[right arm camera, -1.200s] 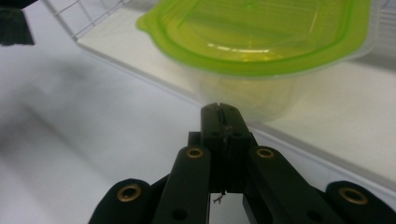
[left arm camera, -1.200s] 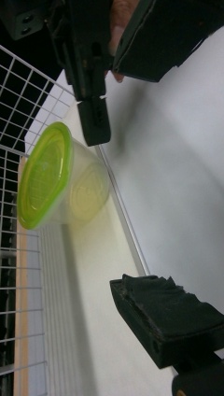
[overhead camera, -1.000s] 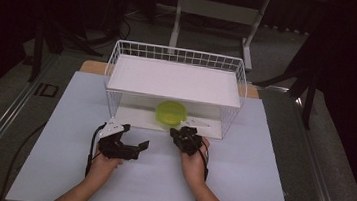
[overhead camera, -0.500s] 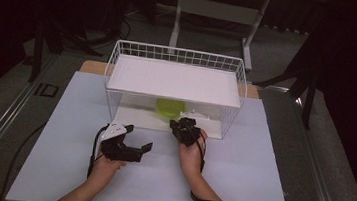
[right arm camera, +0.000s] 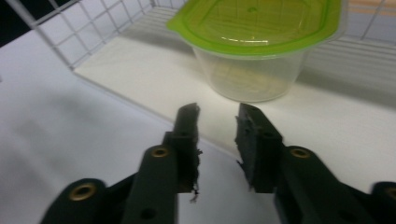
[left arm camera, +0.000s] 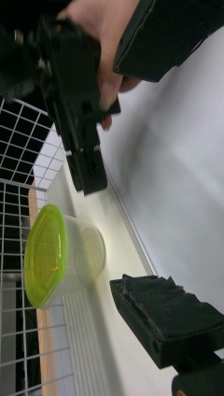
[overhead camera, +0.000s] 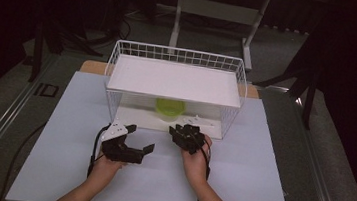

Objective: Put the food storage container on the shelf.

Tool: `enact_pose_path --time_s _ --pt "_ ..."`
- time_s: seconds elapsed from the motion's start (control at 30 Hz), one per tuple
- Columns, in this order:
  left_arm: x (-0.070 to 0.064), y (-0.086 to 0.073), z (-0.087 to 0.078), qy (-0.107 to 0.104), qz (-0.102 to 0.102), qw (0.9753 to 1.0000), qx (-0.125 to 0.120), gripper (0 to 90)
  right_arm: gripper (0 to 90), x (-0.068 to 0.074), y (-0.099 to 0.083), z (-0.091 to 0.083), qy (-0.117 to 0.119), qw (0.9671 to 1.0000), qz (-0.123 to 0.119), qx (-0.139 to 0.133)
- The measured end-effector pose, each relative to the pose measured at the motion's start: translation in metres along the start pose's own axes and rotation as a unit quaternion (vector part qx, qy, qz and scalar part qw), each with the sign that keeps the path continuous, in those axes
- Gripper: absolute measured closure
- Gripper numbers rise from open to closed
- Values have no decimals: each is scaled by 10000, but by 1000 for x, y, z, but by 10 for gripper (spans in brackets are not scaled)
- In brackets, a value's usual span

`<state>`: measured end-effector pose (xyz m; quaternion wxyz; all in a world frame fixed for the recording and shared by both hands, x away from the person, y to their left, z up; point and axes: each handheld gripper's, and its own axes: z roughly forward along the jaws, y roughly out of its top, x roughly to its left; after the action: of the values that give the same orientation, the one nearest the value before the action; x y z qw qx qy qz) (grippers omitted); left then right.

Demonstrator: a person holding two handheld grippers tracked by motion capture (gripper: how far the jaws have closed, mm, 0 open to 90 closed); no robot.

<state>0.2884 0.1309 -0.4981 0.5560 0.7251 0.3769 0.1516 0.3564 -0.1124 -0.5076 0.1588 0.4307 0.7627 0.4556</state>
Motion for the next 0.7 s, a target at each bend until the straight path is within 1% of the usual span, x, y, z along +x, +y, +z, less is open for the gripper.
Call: enact_pose_path --time_s 0.07,0.1,0.17,0.2,0.27,0.3,0.33,0.37,0.4,0.43,0.47,0.53,0.57,0.67,0.7 --pt "-3 2 -1 -29 55 10000 -8 15 548 2 -2 -8 8 9999 -151 -21" --pt "-4 3 -1 -53 73 10000 -14 15 509 3 -4 -13 27 9998 -183 -64" --pt "-7 3 -3 -107 97 9999 -5 15 426 4 -6 -22 129 9997 -127 -137" --pt "-8 3 -4 -137 90 9999 0 15 391 4 -7 -25 172 9996 -162 -147" --pt "-10 3 -5 -177 62 9998 21 15 357 6 -8 -31 203 9994 -241 -145" --pt "-11 2 -6 -207 53 9998 15 15 313 7 -9 -34 191 9993 -288 -119" --pt "-12 3 -7 -244 67 9997 13 15 275 8 -10 -36 203 9992 -310 -166" --pt "-13 3 -8 -265 67 9996 36 15 261 8 -11 -40 231 9991 -285 -189" --pt "-14 4 -10 -281 113 9995 53 15 240 8 -12 -42 281 9991 -272 -177" --pt "-16 5 -12 -283 138 9995 61 15 205 9 -13 -45 374 9989 -236 -184" --pt "-17 6 -13 -300 150 9994 67 15 197 8 -15 -49 443 9985 -224 -225" --pt "-19 7 -17 -338 170 9993 58 15 164 8 -17 -52 557 9980 -236 -203" --pt "-21 7 -20 -354 181 9992 59 15 159 8 -18 -54 569 9978 -269 -212" --pt "-24 7 -24 -392 199 9990 70 15 158 7 -23 -60 478 9980 -331 -257" --pt "-25 6 -26 -413 210 9989 70 15 158 7 -24 -62 493 9978 -346 -271"
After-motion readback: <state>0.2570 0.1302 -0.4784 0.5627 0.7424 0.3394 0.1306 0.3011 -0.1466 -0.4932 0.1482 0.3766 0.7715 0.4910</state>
